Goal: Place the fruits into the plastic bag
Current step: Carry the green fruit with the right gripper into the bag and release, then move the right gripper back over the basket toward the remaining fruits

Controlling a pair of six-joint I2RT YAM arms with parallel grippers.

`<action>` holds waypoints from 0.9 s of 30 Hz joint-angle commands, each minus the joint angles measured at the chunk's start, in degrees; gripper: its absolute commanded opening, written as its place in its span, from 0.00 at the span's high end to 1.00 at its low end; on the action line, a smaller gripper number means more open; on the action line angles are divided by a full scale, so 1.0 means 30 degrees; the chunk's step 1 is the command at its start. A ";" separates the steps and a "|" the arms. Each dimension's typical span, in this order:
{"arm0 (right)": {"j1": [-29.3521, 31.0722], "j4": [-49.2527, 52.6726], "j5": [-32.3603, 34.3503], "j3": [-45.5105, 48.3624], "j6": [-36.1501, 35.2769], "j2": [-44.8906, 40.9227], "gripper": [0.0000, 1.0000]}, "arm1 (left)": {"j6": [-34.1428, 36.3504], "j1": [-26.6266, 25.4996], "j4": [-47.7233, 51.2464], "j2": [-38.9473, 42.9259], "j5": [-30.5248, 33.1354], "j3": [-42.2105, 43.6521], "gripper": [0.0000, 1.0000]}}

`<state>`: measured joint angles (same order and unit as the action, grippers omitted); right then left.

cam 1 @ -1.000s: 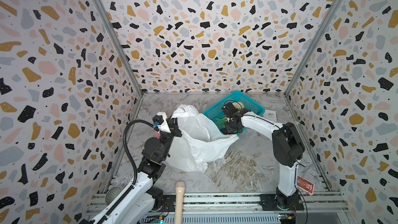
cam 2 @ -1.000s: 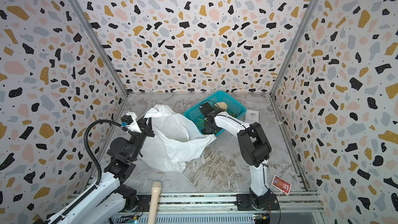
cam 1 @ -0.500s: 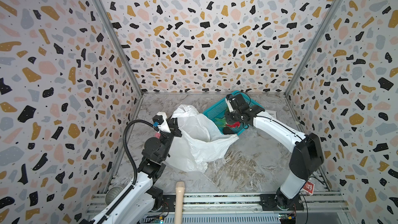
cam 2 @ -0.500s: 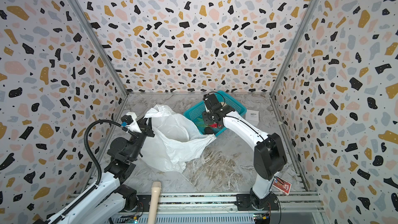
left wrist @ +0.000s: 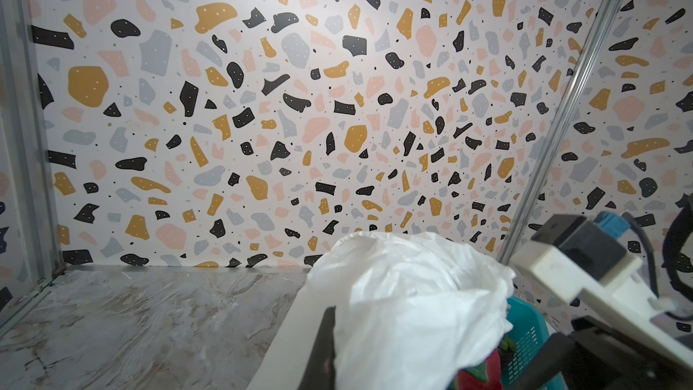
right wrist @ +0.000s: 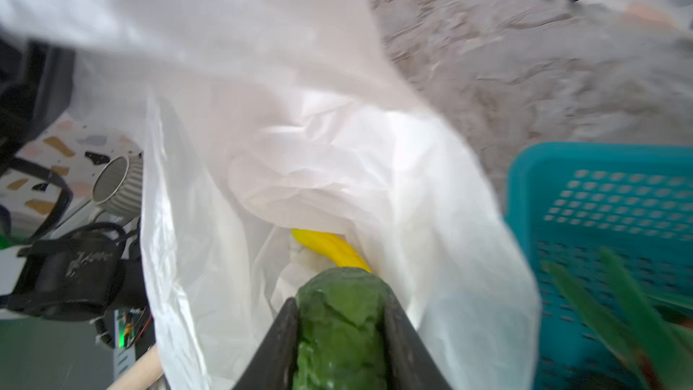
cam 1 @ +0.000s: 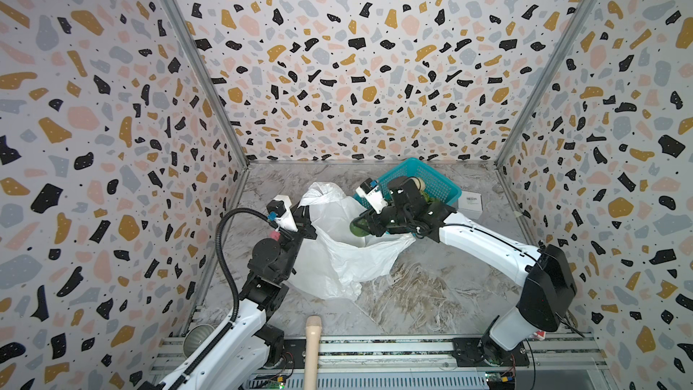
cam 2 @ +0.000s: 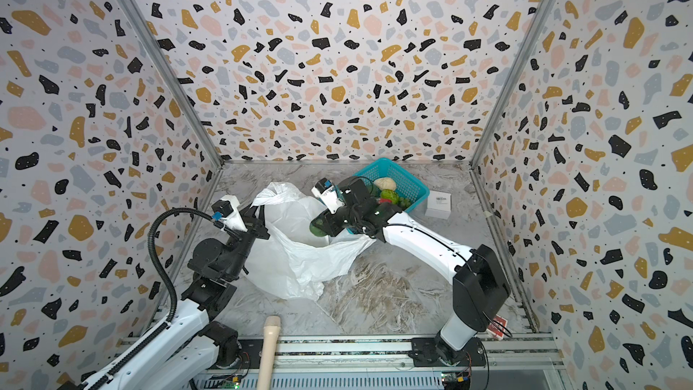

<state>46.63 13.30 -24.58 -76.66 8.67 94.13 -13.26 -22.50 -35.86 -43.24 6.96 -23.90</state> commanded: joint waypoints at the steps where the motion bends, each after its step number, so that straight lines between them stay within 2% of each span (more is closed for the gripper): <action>1: 0.0497 0.0269 -0.1262 -0.0698 -0.0743 0.0733 0.66 | -0.0195 0.0135 -0.0543 0.0090 -0.0061 -0.0428 1.00; 5: 0.1210 0.2239 -0.1387 -0.2235 -0.1762 0.2644 0.63 | -0.0213 0.0132 -0.0477 0.0052 -0.0065 -0.0431 1.00; 10: 0.1592 0.4644 -0.0874 -0.3158 -0.2615 0.4039 0.43 | -0.0186 0.0144 -0.0407 0.0089 -0.0050 -0.0470 1.00; 17: 0.1443 0.4584 0.1661 -0.2590 -0.2224 0.2909 0.21 | -0.0181 0.0158 -0.0371 0.0001 -0.0035 -0.0441 1.00; 22: 0.0602 0.3240 0.2864 -0.2217 -0.1401 0.1238 0.19 | -0.0227 0.0147 -0.0334 -0.0002 -0.0094 -0.0432 1.00; 27: -0.1069 0.1071 0.3771 -0.1265 0.0155 -0.0524 0.19 | -0.0276 0.0134 -0.0353 0.0028 -0.0097 -0.0358 1.00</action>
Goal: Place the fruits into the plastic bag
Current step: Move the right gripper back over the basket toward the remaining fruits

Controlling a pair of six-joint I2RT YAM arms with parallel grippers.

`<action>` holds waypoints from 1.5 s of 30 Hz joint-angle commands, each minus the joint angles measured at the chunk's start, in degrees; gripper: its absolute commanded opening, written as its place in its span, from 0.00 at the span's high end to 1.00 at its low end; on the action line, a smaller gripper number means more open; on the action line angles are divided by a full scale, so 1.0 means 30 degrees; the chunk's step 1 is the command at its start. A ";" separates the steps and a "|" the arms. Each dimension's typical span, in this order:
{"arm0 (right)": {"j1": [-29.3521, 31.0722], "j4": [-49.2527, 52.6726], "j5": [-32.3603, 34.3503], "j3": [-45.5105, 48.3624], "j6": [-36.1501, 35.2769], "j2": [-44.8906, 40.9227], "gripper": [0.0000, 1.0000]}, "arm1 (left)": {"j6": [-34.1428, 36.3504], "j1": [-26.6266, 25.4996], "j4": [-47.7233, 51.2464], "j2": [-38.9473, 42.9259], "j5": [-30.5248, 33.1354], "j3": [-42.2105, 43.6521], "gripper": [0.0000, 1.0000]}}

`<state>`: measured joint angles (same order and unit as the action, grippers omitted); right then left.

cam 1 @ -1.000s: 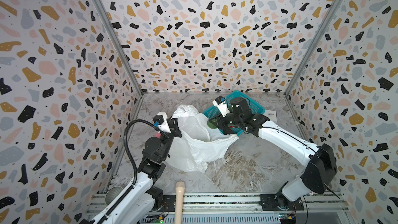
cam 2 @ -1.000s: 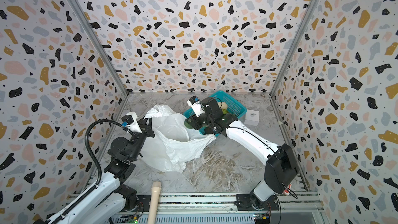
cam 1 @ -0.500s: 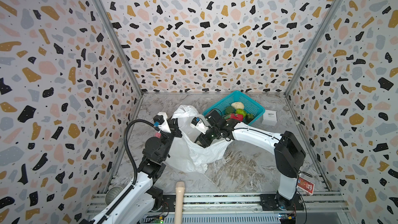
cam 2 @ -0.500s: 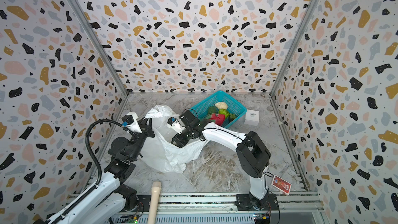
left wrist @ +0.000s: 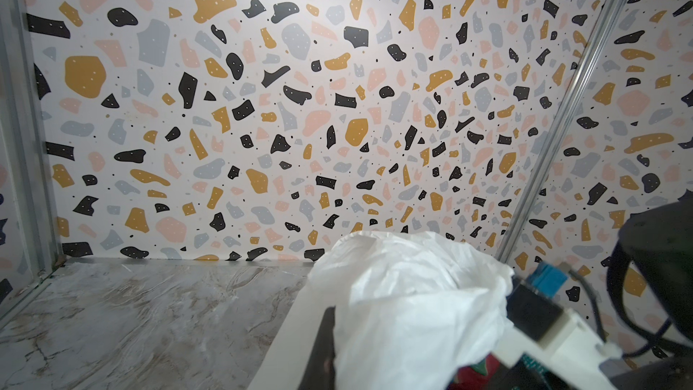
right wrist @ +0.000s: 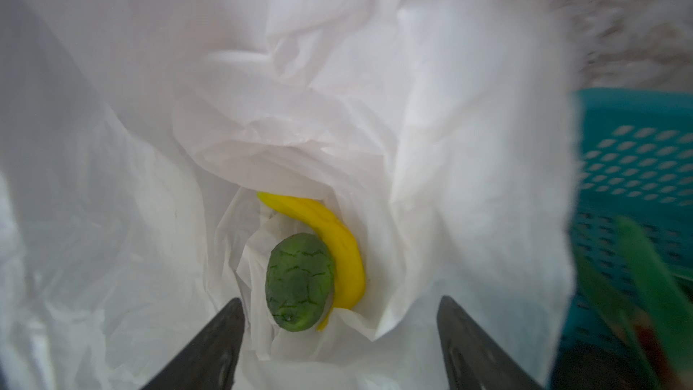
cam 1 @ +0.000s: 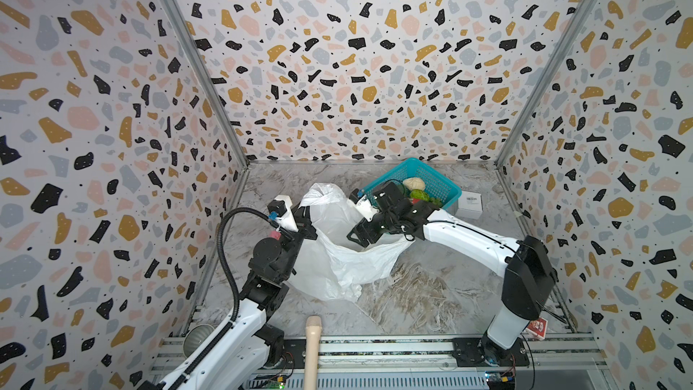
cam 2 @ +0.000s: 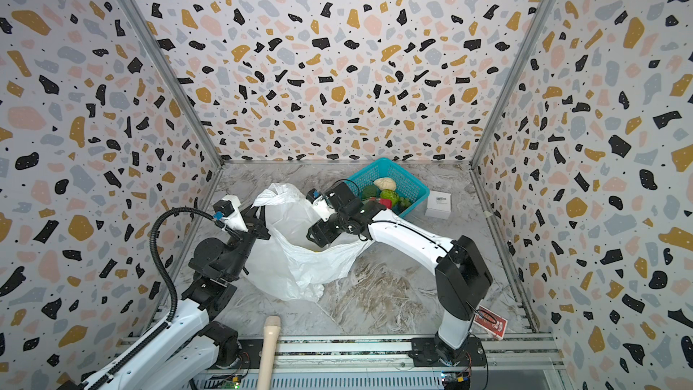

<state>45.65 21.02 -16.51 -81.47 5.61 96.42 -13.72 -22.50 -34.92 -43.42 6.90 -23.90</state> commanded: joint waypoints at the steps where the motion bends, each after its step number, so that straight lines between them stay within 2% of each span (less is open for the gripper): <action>1: -0.1029 -0.1787 0.1338 0.0509 0.1483 -0.1497 0.19 | -0.0147 0.0149 -0.0666 0.0088 -0.0072 -0.0381 1.00; 6: -0.2891 -0.2482 0.3191 0.1305 0.3164 -0.2230 0.19 | -0.0044 0.0143 -0.0633 0.0147 0.0014 -0.0370 1.00; 10: -0.4236 -0.1293 0.5234 0.0945 0.4066 -0.1631 0.19 | -0.0028 0.0139 -0.0622 0.0147 0.0016 -0.0348 1.00; 22: -0.7868 0.1464 0.8928 -0.3242 0.4548 0.4008 0.19 | 0.0012 0.0172 -0.0607 0.0248 0.0045 -0.0327 1.00; 32: -0.8976 0.3631 0.8371 -0.7851 0.4415 0.8875 0.20 | 0.0133 0.0155 -0.0549 0.0187 0.0101 -0.0358 1.00; 39: -0.9004 0.5085 0.7790 -0.8482 0.4259 1.0261 0.21 | 0.0291 0.0160 -0.0514 0.0102 0.0248 -0.0311 1.00; 42: -0.9062 0.5197 0.7459 -0.8381 0.4254 1.0527 0.23 | 0.0266 0.0169 -0.0556 0.0002 0.0221 -0.0312 1.00; 45: -0.9065 0.4919 0.7311 -0.8129 0.4286 1.0383 0.34 | 0.0273 0.0164 -0.0606 -0.0058 0.0221 -0.0368 1.00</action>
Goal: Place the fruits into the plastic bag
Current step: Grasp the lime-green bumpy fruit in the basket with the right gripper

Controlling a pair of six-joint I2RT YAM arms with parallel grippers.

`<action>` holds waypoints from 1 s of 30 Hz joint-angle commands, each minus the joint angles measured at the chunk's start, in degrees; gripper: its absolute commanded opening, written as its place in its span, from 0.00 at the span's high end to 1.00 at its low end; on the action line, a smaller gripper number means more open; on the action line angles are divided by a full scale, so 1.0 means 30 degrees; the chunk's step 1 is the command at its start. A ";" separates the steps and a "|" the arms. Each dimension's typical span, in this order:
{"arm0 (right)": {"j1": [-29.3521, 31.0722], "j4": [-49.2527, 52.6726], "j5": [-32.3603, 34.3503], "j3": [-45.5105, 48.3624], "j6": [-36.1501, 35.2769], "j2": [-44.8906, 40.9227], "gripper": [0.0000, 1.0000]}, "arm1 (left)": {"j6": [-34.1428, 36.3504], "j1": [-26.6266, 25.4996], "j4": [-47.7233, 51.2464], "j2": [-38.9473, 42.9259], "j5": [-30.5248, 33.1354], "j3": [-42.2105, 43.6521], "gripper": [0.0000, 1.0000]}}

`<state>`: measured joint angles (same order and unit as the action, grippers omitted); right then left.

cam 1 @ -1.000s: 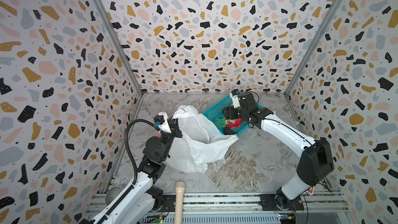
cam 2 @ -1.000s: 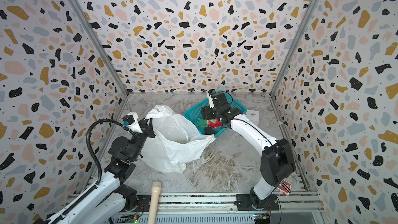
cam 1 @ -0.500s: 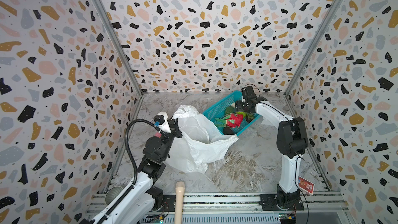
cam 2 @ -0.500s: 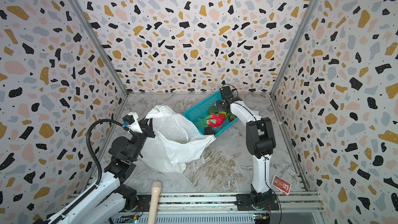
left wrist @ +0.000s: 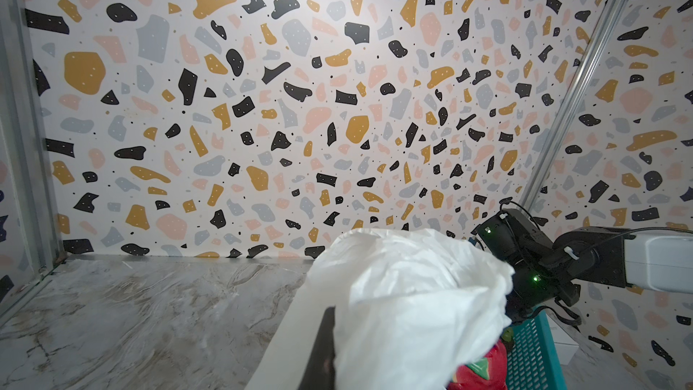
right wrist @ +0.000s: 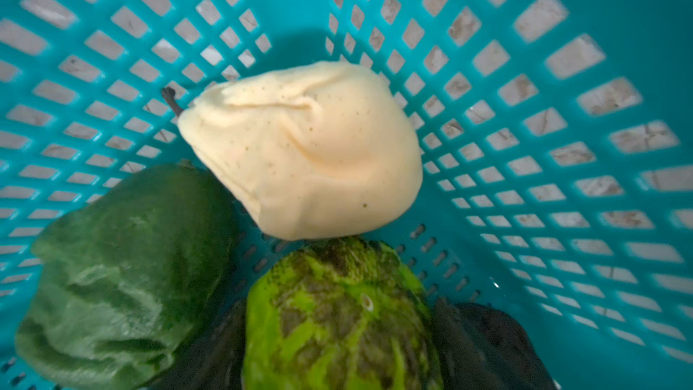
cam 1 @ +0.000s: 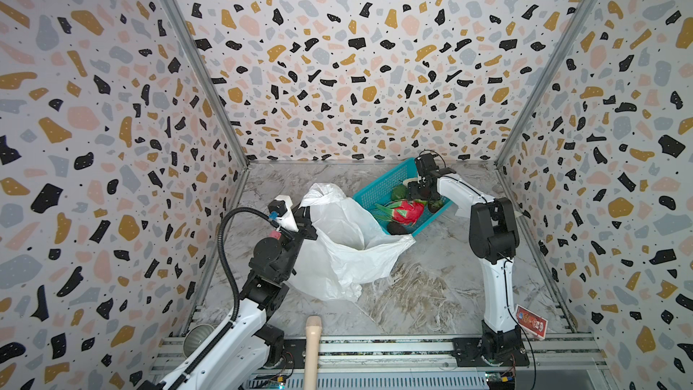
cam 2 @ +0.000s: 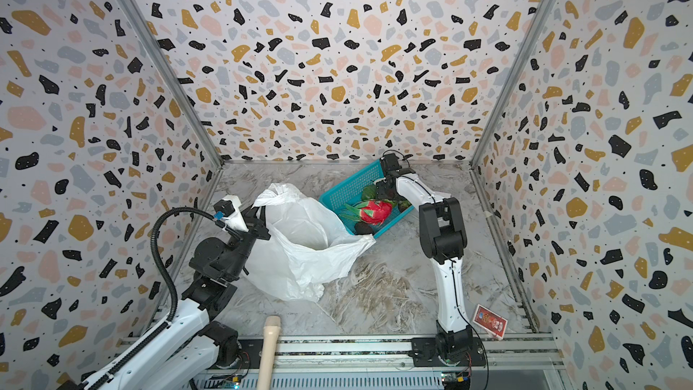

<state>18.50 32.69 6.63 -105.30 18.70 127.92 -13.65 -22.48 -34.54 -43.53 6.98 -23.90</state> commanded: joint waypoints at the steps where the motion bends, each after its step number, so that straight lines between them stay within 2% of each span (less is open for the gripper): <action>1: -0.0015 0.0765 -0.0466 -0.0002 -0.0080 -0.0307 0.40 | 0.0283 0.0160 -0.0709 -0.0022 0.0181 -0.0371 1.00; 5: -0.0015 -0.0062 -0.0857 0.0630 -0.0121 -0.1268 0.56 | 0.0287 0.0162 -0.0658 0.0021 0.0206 -0.0424 1.00; 8: -0.0015 -0.0612 -0.1423 0.1174 -0.0160 -0.2143 0.61 | 0.0259 0.0154 -0.0608 0.0022 0.0165 -0.0454 1.00; 20: 0.0213 -0.4668 -0.4378 0.7030 0.0904 -0.8946 0.63 | -0.0075 0.0156 -0.0660 0.0183 -0.0130 -0.0364 1.00; 26: 0.1141 -0.7301 -0.8271 1.0806 0.0455 -1.3018 0.62 | -0.0194 0.0145 -0.0870 0.0074 -0.0303 -0.0303 1.00; 30: 0.2561 -0.8573 -1.0737 1.1927 -0.0499 -1.4761 0.62 | -0.0093 0.0142 -0.0878 -0.0079 -0.0390 -0.0382 1.00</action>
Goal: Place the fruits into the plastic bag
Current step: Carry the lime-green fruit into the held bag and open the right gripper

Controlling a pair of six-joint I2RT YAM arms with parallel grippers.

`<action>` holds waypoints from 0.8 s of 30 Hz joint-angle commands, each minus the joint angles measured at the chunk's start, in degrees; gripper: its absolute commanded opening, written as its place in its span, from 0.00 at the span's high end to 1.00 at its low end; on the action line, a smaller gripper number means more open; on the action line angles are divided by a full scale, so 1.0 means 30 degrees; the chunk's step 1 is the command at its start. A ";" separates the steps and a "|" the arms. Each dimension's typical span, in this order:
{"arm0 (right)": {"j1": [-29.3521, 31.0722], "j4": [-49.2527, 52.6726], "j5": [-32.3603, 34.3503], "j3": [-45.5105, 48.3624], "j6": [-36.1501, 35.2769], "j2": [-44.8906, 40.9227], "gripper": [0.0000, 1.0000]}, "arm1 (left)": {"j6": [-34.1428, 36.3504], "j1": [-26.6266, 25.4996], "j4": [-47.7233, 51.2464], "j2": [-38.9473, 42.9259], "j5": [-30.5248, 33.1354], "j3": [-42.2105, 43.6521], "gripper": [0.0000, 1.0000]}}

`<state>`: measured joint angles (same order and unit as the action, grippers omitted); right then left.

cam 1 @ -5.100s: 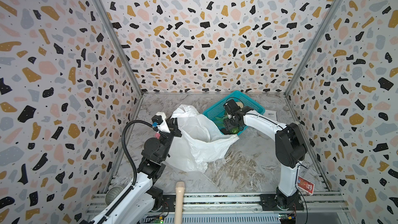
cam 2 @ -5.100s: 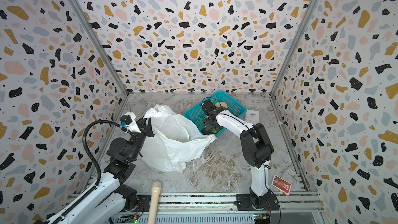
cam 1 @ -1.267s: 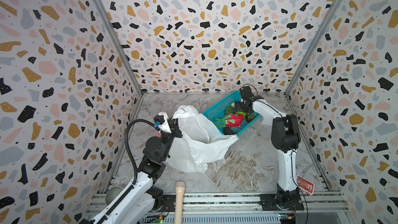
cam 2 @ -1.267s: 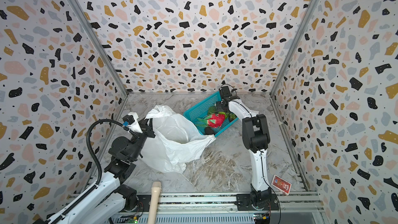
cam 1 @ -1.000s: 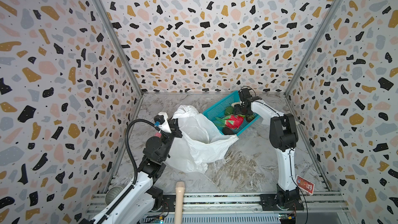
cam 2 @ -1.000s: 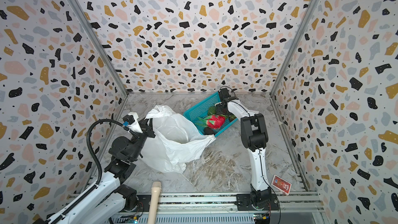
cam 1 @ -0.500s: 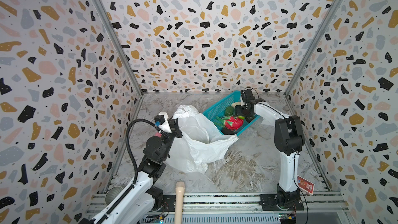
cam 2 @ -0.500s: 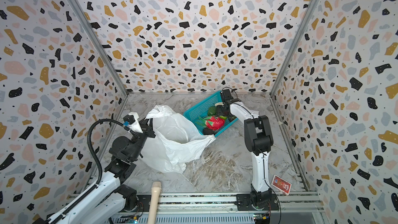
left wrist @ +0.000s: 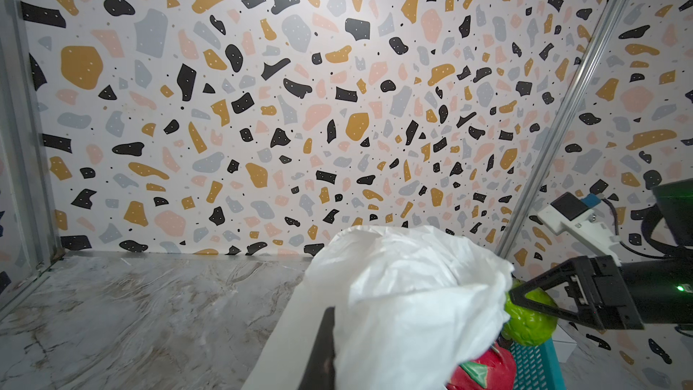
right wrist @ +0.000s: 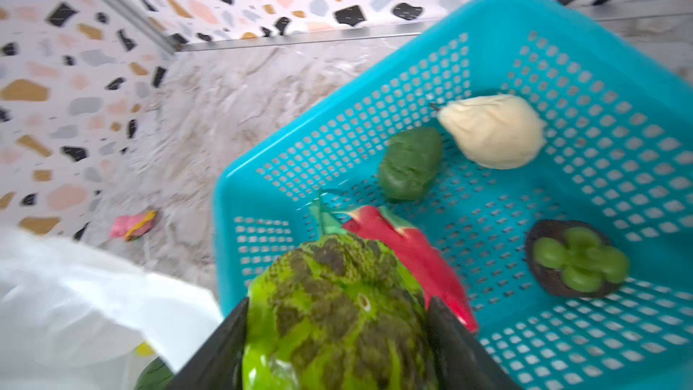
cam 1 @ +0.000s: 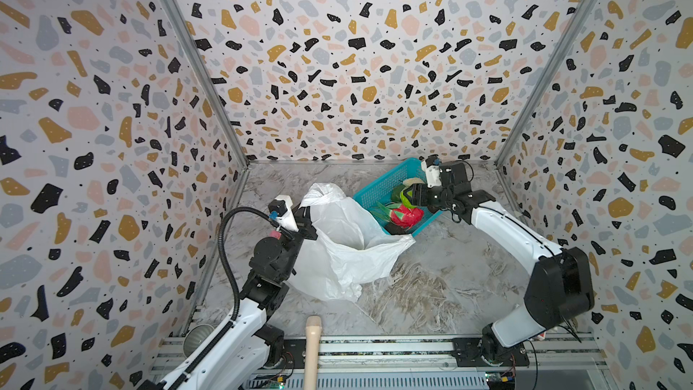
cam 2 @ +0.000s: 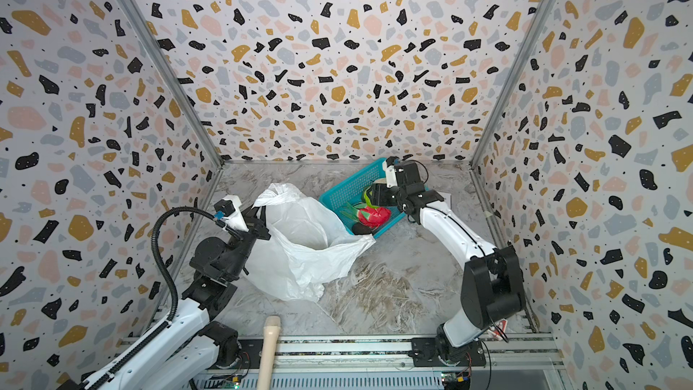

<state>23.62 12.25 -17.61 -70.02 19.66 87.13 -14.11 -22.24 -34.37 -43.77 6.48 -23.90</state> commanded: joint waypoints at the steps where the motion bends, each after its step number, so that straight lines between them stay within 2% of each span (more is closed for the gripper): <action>1: 0.1285 -0.1650 -0.2945 0.0146 -0.1134 -0.1266 0.61 | 0.0086 0.0074 -0.0936 -0.0028 -0.0226 -0.0369 1.00; 11: 0.5982 -0.0595 -0.4919 -0.1175 -0.3799 0.1381 0.60 | 0.0063 0.0044 -0.0737 0.0161 -0.0227 -0.0488 1.00; 15: 0.7558 0.0935 -0.5729 -0.2132 -0.5433 0.2595 0.59 | 0.0047 0.0056 -0.0635 0.0201 -0.0201 -0.0479 1.00; 19: 0.8211 0.3423 -0.6084 -0.3000 -0.6899 0.3804 0.57 | 0.0016 0.0069 -0.0664 0.0234 -0.0227 -0.0353 1.00; 24: 0.8241 0.5128 -0.5965 -0.2766 -0.7050 0.4554 0.51 | -0.0180 0.0087 -0.0691 0.0267 -0.0227 -0.0275 1.00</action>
<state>48.73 21.43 -34.76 -77.10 0.97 100.71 -14.22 -22.24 -34.28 -43.75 6.39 -23.90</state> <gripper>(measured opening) 0.691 0.047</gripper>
